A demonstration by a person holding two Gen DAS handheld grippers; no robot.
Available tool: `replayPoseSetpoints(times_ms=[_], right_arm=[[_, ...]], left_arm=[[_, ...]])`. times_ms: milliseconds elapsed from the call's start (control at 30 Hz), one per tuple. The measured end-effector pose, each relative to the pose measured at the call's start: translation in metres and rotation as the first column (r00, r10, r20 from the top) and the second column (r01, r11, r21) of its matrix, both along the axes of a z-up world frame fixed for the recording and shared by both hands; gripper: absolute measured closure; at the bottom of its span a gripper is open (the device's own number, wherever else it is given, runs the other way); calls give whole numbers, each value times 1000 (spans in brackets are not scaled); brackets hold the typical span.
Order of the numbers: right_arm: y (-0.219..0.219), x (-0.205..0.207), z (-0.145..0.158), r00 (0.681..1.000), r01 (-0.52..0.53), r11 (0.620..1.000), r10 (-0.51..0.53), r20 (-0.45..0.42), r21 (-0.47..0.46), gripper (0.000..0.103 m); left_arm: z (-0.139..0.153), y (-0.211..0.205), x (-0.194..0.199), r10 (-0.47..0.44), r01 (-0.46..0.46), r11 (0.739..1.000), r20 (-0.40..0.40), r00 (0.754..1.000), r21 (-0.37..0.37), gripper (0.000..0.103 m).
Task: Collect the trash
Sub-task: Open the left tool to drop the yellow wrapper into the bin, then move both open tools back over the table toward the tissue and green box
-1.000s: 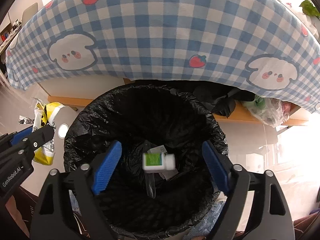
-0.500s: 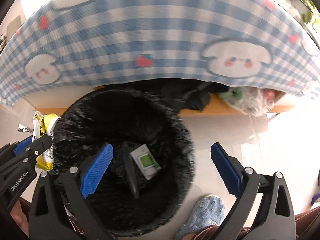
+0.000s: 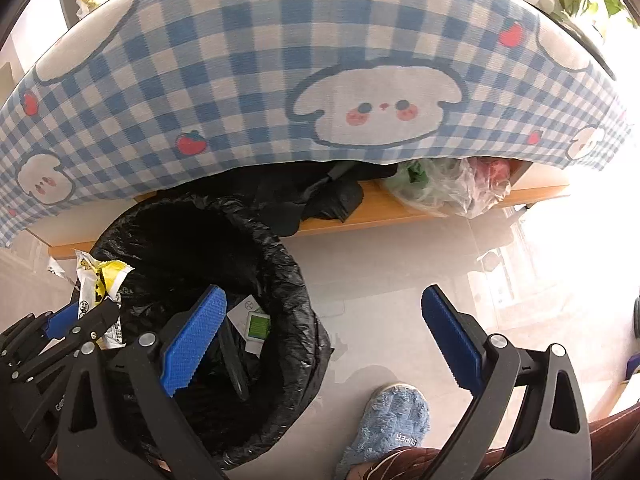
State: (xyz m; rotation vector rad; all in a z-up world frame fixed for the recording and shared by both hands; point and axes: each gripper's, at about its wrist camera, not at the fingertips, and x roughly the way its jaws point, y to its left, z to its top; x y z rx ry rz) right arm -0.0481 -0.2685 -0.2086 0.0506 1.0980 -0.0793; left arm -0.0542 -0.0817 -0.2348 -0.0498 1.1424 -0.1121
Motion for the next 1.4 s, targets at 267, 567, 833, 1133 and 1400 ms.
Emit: replayPoseSetpoints(times_ms=[267, 567, 833, 1133, 1400], right_arm=[[-1, -3, 14, 999, 0, 1000, 0, 33, 3, 9], [3, -7, 56, 991, -25, 1000, 23, 128, 18, 9], [2, -9, 86, 981, -43, 999, 38, 188, 22, 9], [6, -4, 122, 972, -77, 997, 69, 224, 23, 9], [1, 12, 149, 967, -75, 997, 67, 247, 24, 9]], left_arm=[[6, -4, 2, 14, -15, 999, 33, 999, 32, 45], [43, 4, -3, 31, -38, 998, 125, 992, 50, 16], [83, 14, -9, 54, -59, 998, 191, 980, 23, 6], [119, 11, -6, 38, -41, 999, 217, 975, 13, 6], [143, 12, 13, 38, -38, 999, 214, 976, -2, 6]])
